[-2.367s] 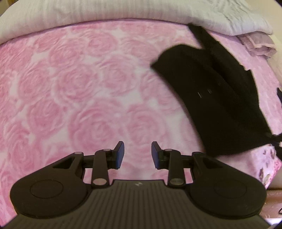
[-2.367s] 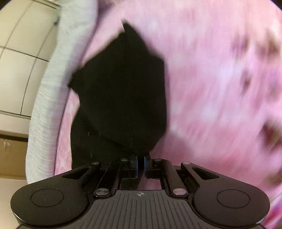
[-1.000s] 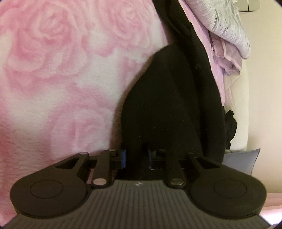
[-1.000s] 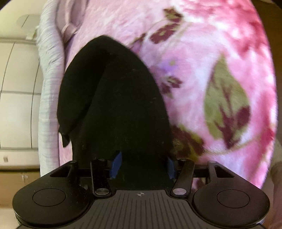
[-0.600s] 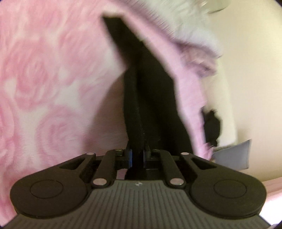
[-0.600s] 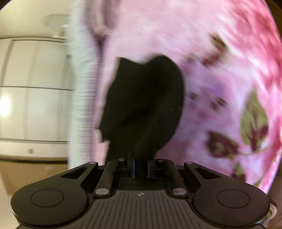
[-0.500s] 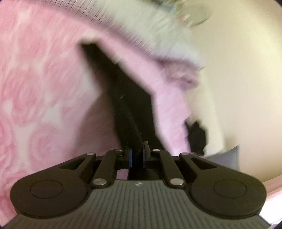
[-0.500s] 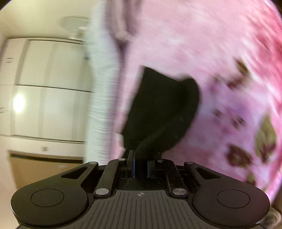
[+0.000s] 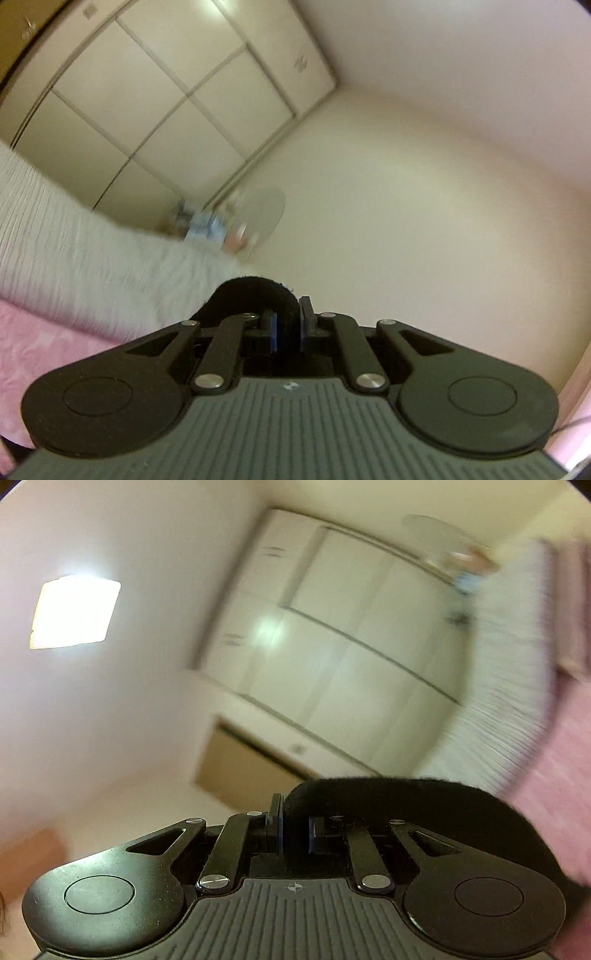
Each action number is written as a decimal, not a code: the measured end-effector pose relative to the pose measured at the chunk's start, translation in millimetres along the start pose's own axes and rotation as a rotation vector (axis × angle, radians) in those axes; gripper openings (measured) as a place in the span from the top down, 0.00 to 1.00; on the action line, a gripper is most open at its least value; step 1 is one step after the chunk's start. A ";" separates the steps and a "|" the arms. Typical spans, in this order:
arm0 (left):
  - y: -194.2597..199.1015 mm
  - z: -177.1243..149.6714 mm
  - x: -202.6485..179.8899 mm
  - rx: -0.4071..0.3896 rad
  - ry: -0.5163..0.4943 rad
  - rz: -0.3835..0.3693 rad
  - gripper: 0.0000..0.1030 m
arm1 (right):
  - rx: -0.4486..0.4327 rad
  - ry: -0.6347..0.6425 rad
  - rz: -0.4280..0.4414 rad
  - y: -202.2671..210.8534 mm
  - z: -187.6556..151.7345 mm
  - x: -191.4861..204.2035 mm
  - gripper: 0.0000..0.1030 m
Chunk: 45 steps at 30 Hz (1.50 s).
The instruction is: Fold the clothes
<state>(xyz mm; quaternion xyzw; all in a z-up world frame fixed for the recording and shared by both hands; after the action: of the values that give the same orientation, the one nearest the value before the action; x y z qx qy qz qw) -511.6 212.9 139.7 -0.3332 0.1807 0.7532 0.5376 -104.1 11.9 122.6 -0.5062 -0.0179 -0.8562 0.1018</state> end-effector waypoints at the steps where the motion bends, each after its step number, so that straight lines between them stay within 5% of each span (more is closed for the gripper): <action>1: -0.1 1.8 -8.1 -0.001 -0.006 0.041 0.93 | 0.022 -0.031 0.003 -4.1 5.8 4.0 0.90; 5: 4.5 7.7 -41.6 -0.003 -0.050 0.178 0.93 | 0.149 -0.111 -0.061 -29.7 30.3 18.2 0.90; 10: 33.1 19.8 -82.3 -0.148 -0.099 0.142 0.92 | 0.161 -0.079 0.175 -28.7 52.2 57.5 0.90; 14: 27.1 -6.1 -68.9 -0.077 -0.054 0.274 0.93 | 0.245 -0.091 0.028 -48.8 48.3 45.9 0.90; 17: 27.5 -9.3 -57.3 -0.071 -0.012 0.267 0.93 | 0.285 -0.040 -0.016 -57.3 46.0 43.0 0.90; 24: -20.2 26.6 22.7 0.040 0.030 0.364 0.93 | 0.364 -0.115 -0.201 -142.3 49.5 -2.9 0.90; 29: -70.0 72.4 56.9 0.048 -0.095 0.394 0.93 | 0.284 -0.043 -0.242 -220.6 76.9 -10.8 0.90; 35: -83.3 105.9 9.3 -0.065 -0.232 0.308 0.93 | 0.148 0.048 -0.095 -241.7 100.3 22.7 0.90; 40: -39.9 51.4 -23.6 -0.072 -0.283 0.301 0.93 | 0.166 0.072 -0.016 -202.5 83.1 24.2 0.90; 43: 3.1 -32.9 -8.5 0.009 -0.223 0.356 0.93 | 0.261 0.036 -0.082 -165.7 51.4 -19.3 0.90; 45: 34.5 -102.7 15.2 0.090 -0.119 0.429 0.92 | 0.400 0.035 -0.212 -131.4 10.2 -71.0 0.90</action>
<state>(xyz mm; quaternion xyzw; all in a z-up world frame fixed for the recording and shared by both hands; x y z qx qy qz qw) -515.2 146.3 53.0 -0.2175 0.2488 0.8599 0.3890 -87.5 152.9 75.3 -0.4565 -0.2387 -0.8501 0.1097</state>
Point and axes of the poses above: each gripper's, at about its wrist camera, not at the fingertips, and y roughly against the way its jaws point, x to its left, z to its top, the point moved 6 cm from there along -y, roughly the way its jaws point, and after that the axes turned 7 degrees about -z, right-handed, at the moved point
